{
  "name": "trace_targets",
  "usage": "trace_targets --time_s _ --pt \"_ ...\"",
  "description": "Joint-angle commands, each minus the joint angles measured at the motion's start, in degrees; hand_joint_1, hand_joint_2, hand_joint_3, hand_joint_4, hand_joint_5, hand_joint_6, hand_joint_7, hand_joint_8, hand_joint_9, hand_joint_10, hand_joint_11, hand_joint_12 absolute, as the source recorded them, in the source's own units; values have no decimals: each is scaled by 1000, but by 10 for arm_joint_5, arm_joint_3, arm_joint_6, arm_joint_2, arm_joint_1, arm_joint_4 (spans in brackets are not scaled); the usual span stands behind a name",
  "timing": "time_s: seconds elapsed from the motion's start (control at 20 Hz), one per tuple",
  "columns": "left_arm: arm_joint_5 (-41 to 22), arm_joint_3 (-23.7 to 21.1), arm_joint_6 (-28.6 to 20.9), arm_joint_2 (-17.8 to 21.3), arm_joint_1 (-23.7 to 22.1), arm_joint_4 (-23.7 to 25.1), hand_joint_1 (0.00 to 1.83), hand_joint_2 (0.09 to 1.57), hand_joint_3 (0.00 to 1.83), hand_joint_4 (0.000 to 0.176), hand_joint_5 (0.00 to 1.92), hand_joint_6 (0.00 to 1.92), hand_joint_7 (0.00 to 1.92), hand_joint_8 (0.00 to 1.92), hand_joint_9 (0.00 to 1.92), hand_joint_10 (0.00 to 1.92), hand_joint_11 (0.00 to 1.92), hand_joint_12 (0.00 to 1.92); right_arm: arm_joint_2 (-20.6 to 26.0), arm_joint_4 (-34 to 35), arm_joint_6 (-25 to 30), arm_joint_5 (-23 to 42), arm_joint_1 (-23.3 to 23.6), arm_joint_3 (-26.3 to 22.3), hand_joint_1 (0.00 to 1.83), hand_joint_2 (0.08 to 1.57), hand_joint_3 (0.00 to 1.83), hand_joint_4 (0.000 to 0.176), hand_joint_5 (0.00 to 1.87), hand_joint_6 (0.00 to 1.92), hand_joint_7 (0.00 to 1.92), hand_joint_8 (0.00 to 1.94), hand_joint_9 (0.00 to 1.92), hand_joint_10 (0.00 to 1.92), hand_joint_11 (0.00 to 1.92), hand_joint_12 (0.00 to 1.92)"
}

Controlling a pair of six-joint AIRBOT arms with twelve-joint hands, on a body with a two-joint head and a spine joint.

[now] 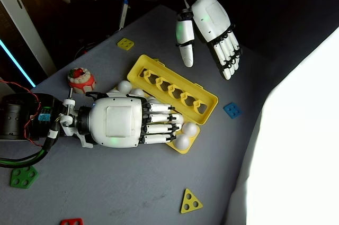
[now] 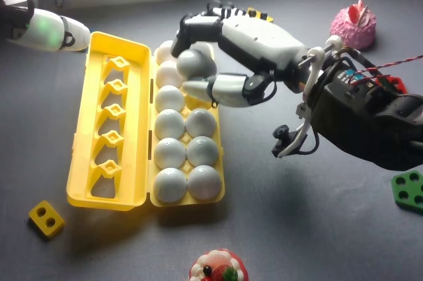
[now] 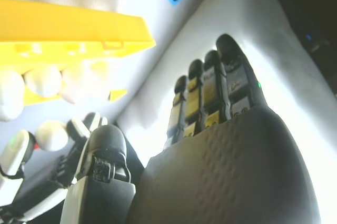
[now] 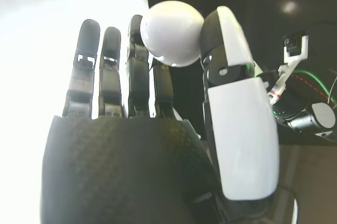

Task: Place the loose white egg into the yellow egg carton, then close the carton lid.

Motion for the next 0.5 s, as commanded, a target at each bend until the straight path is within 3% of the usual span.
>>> trace_targets --time_s 0.0,0.1,0.25,0.4,0.45 --pt "19 3 1 -3 -4 16 0 1330 0 21 71 3 110 0 84 4 0 467 -1 -10 17 82 -1 2 1065 1269 0 0 701 1420 501 5 25 669 0 882" --pt "19 3 1 -3 -4 16 0 1335 2 15 77 5 111 3 84 6 0 455 -7 -10 26 81 -6 3 1053 1271 0 0 701 1426 520 7 50 669 0 983" --pt "19 4 1 -3 -4 15 0 1331 0 18 49 0 124 1 93 4 0 430 -13 -1 40 76 -7 8 1067 1264 0 0 711 1409 518 3 33 677 0 941" --pt "19 4 1 -3 -3 14 0 1326 0 15 86 10 105 6 95 3 0 640 -20 7 45 62 -7 16 1069 1262 2 0 712 1407 527 3 62 669 0 1121" --pt "19 5 1 -3 -3 12 0 1328 0 15 83 6 125 7 101 4 0 516 -23 16 45 52 -7 18 1066 1266 2 0 705 1417 524 1 56 669 0 1149"
